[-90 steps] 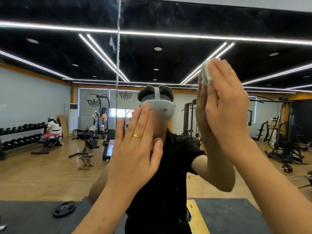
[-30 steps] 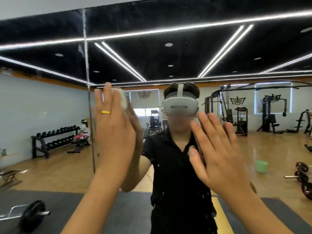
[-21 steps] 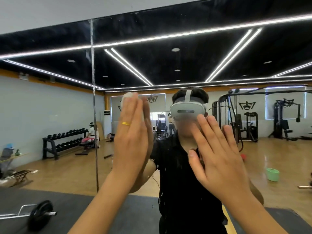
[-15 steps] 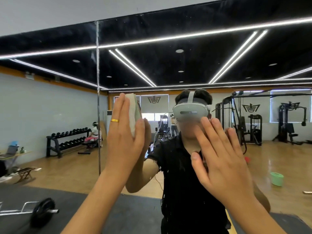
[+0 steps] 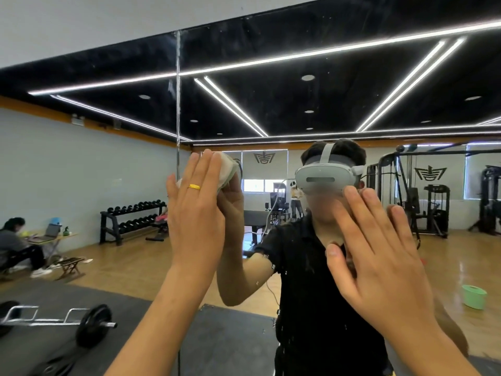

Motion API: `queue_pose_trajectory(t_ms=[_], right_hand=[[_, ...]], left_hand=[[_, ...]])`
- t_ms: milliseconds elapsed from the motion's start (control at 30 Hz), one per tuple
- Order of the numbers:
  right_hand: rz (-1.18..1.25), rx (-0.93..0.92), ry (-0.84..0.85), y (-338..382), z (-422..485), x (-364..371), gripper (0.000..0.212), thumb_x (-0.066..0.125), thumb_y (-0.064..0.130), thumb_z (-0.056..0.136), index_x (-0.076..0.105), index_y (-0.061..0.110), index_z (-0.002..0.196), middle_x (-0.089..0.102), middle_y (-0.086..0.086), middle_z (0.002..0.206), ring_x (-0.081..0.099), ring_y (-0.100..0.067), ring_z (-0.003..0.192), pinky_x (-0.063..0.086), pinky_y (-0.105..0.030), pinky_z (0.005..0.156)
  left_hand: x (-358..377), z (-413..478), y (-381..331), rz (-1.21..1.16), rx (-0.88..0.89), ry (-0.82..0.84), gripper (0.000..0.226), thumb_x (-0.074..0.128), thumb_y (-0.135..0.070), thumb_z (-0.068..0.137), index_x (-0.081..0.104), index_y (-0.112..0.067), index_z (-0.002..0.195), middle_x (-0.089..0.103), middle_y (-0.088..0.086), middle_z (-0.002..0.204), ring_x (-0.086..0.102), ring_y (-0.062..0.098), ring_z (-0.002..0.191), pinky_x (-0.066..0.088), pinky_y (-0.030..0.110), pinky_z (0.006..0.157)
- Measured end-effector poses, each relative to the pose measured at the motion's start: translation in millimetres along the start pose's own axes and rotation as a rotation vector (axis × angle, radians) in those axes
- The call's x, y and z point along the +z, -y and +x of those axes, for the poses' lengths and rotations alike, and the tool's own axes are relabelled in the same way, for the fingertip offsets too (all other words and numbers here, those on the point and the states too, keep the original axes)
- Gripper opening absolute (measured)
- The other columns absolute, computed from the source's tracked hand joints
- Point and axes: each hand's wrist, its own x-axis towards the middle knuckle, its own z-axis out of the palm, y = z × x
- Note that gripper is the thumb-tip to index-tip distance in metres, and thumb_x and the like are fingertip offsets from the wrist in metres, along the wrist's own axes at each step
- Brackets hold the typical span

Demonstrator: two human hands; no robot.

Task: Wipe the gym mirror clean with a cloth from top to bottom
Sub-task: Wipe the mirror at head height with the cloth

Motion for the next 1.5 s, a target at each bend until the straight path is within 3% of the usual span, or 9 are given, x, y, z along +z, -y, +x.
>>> queue_pose_trajectory(t_ms=[167, 367, 500, 633, 767, 900, 1033, 1233, 1500], right_hand=[[0.010, 0.007, 0.015, 1, 0, 0, 0.061, 0.044, 0.034, 0.099, 0.042, 0.011, 0.156, 0.031, -0.009, 0.167, 0.024, -0.026, 0.157, 0.018, -0.054, 0.127], [0.015, 0.005, 0.012, 0, 0, -2, 0.060, 0.044, 0.034, 0.099, 0.043, 0.011, 0.155, 0.032, -0.009, 0.167, 0.026, -0.026, 0.156, 0.018, -0.054, 0.127], [0.017, -0.001, 0.008, 1, 0, 0, 0.060, 0.045, 0.034, 0.099, 0.044, 0.010, 0.154, 0.033, -0.009, 0.166, 0.026, -0.027, 0.156, 0.016, -0.053, 0.128], [0.015, -0.012, -0.003, 0, -1, -1, 0.059, 0.045, 0.033, 0.100, 0.044, 0.010, 0.154, 0.033, -0.010, 0.166, 0.027, -0.028, 0.156, 0.017, -0.054, 0.127], [0.026, -0.008, 0.000, 0, -1, -1, 0.060, 0.045, 0.033, 0.099, 0.044, 0.009, 0.154, 0.033, -0.010, 0.166, 0.026, -0.028, 0.156, 0.016, -0.053, 0.128], [0.029, -0.011, -0.001, 0, -1, 0, 0.060, 0.045, 0.034, 0.099, 0.044, 0.009, 0.154, 0.032, -0.010, 0.166, 0.026, -0.028, 0.156, 0.016, -0.053, 0.128], [0.033, -0.015, 0.009, -1, -1, -1, 0.060, 0.045, 0.034, 0.099, 0.044, 0.009, 0.154, 0.032, -0.010, 0.166, 0.026, -0.028, 0.156, 0.016, -0.054, 0.128], [0.030, -0.005, 0.006, 0, 0, -1, 0.059, 0.046, 0.033, 0.099, 0.046, 0.010, 0.153, 0.034, -0.010, 0.166, 0.027, -0.028, 0.156, 0.019, -0.054, 0.127], [-0.006, -0.018, -0.017, 0, 0, 0, 0.058, 0.050, 0.031, 0.097, 0.049, 0.009, 0.151, 0.038, -0.011, 0.163, 0.031, -0.028, 0.154, 0.024, -0.057, 0.124]], left_hand=[[16, -12, -10, -0.075, -0.105, 0.014, 0.057, 0.023, -0.033, 0.111, 0.022, -0.009, 0.162, 0.018, 0.007, 0.170, -0.001, 0.019, 0.159, -0.020, 0.037, 0.124], [8, 5, -8, -0.432, -0.202, -0.003, 0.043, 0.041, -0.011, 0.107, 0.046, -0.002, 0.149, 0.033, 0.003, 0.160, 0.017, 0.014, 0.154, 0.001, 0.037, 0.130], [-3, 2, 32, -0.227, 0.138, 0.152, 0.042, 0.040, -0.011, 0.105, 0.053, -0.018, 0.145, 0.038, 0.001, 0.163, 0.010, 0.016, 0.158, -0.008, 0.056, 0.126], [-10, -1, 35, -0.254, 0.021, 0.110, 0.038, 0.057, 0.005, 0.098, 0.066, -0.015, 0.128, 0.048, 0.002, 0.156, 0.027, 0.026, 0.155, 0.014, 0.053, 0.128], [-5, -8, 25, -0.383, -0.053, 0.132, 0.031, 0.056, -0.015, 0.102, 0.060, -0.023, 0.132, 0.036, -0.010, 0.162, 0.018, 0.016, 0.157, 0.015, 0.057, 0.127], [-6, -8, 25, -0.499, -0.094, 0.116, 0.028, 0.044, -0.040, 0.104, 0.060, -0.036, 0.127, 0.036, -0.015, 0.161, 0.018, 0.014, 0.157, 0.005, 0.046, 0.129], [-1, -7, 23, -0.412, -0.119, 0.079, 0.041, 0.053, -0.034, 0.106, 0.043, -0.050, 0.142, 0.020, -0.036, 0.161, 0.020, 0.020, 0.157, 0.023, 0.064, 0.123], [10, -6, 25, -0.255, -0.102, 0.108, 0.052, 0.039, -0.041, 0.108, 0.035, -0.027, 0.159, 0.008, -0.013, 0.170, -0.005, 0.009, 0.158, -0.010, 0.032, 0.126], [20, 9, 21, -0.393, -0.079, -0.007, 0.044, 0.044, -0.012, 0.109, 0.045, -0.006, 0.152, 0.024, 0.000, 0.163, 0.007, -0.003, 0.154, 0.019, 0.051, 0.125]])
